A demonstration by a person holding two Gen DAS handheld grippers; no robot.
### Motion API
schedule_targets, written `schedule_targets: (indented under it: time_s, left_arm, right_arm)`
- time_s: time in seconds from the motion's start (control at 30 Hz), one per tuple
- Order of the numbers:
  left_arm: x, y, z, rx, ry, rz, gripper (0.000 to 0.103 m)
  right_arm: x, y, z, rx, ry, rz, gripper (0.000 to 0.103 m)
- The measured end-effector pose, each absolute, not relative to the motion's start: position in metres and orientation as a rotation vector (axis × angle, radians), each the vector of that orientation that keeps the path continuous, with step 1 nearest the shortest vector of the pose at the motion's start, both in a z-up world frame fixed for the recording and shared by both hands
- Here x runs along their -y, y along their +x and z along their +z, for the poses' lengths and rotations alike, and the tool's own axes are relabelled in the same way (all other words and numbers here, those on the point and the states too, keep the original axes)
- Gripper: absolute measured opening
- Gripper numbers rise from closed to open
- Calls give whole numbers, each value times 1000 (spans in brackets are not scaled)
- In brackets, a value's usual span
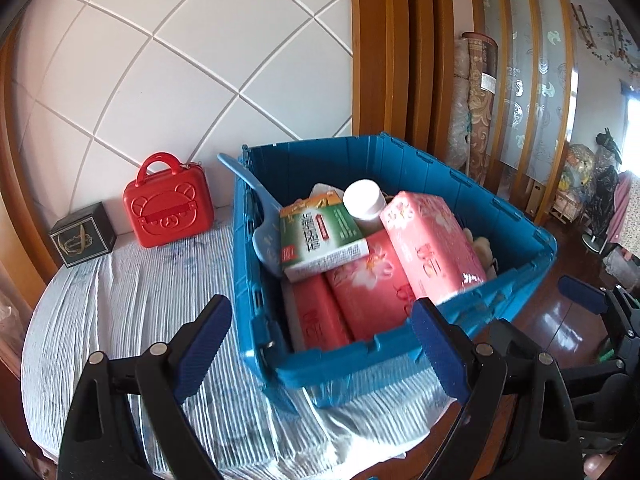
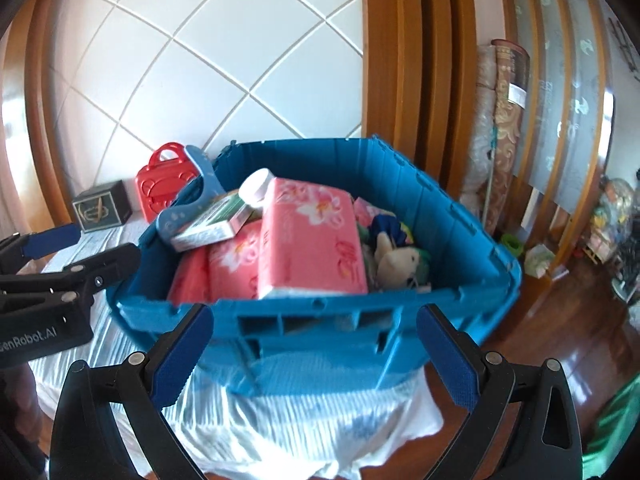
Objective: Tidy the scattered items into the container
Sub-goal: 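Withdraw both tools from the crate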
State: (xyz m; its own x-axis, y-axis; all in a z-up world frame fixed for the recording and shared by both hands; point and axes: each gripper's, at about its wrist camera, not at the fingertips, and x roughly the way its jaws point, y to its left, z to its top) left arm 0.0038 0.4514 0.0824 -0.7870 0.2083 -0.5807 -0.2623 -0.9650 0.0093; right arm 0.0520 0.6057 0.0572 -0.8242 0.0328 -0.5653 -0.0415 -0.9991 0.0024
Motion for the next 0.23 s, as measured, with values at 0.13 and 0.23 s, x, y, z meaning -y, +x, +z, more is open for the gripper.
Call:
schedule_targets:
  time_s: [0.13,0.23]
  left_arm:
    - [-448,16,78,-136,-877,2739,92]
    - [-445,26,78,-133,-855,2735,92]
  right_arm:
    - [-601,66,56,-28,-914,2949,103]
    - [-599,74,56,-25,-909,2929,103]
